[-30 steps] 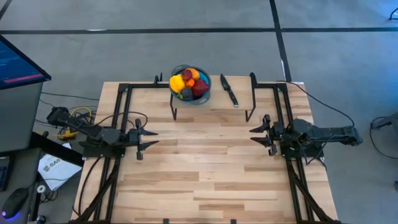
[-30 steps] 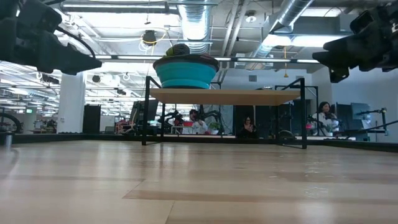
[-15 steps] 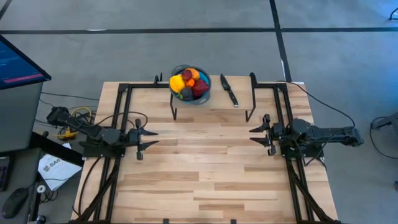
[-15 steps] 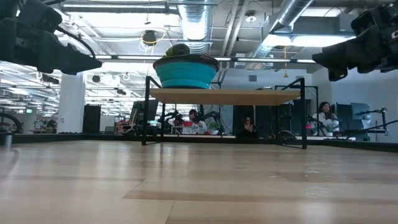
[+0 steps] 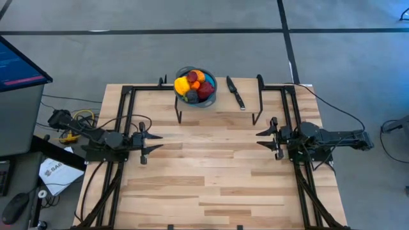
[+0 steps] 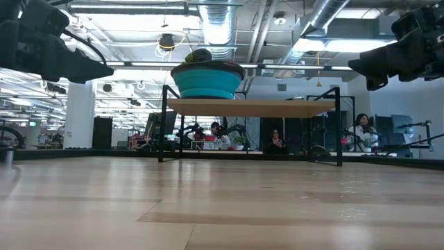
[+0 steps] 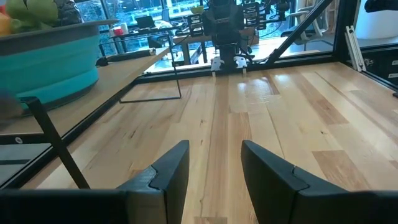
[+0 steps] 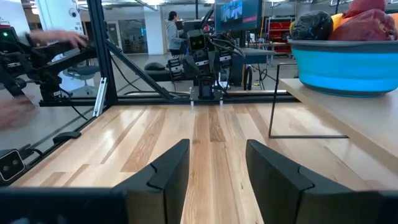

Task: Pick & Place Fruit
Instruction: Return to Home Position

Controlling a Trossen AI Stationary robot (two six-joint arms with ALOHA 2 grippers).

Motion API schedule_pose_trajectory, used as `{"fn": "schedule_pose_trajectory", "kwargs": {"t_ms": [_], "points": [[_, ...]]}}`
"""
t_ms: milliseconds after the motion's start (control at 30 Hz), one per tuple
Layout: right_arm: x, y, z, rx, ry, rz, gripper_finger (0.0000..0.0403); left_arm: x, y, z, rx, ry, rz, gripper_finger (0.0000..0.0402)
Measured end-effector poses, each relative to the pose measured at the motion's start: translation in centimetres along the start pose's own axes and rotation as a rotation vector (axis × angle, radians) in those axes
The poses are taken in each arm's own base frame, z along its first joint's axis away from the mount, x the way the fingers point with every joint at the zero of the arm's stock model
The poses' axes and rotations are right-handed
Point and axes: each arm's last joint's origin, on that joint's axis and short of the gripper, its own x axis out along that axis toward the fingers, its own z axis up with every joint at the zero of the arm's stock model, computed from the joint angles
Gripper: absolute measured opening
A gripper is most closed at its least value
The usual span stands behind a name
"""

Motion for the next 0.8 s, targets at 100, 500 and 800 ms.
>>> {"fn": "schedule_pose_trajectory", "kwargs": {"t_ms": [100,500,800], "points": [[0.0,0.0,0.0,0.0,0.0,0.0,0.015,-0.1,0.1,0.1,-0.009,-0.014,0.006,0.014],[0.0,0.0,0.0,0.0,0.001,0.0,0.0157,-0.3,2.2,1.0,-0.045,-0.176,-0.245,0.014],[0.0,0.0,0.0,0.0,0.002,0.0,0.0153,-0.4,2.9,0.6,-0.128,-0.151,-0.194,0.014]]}}
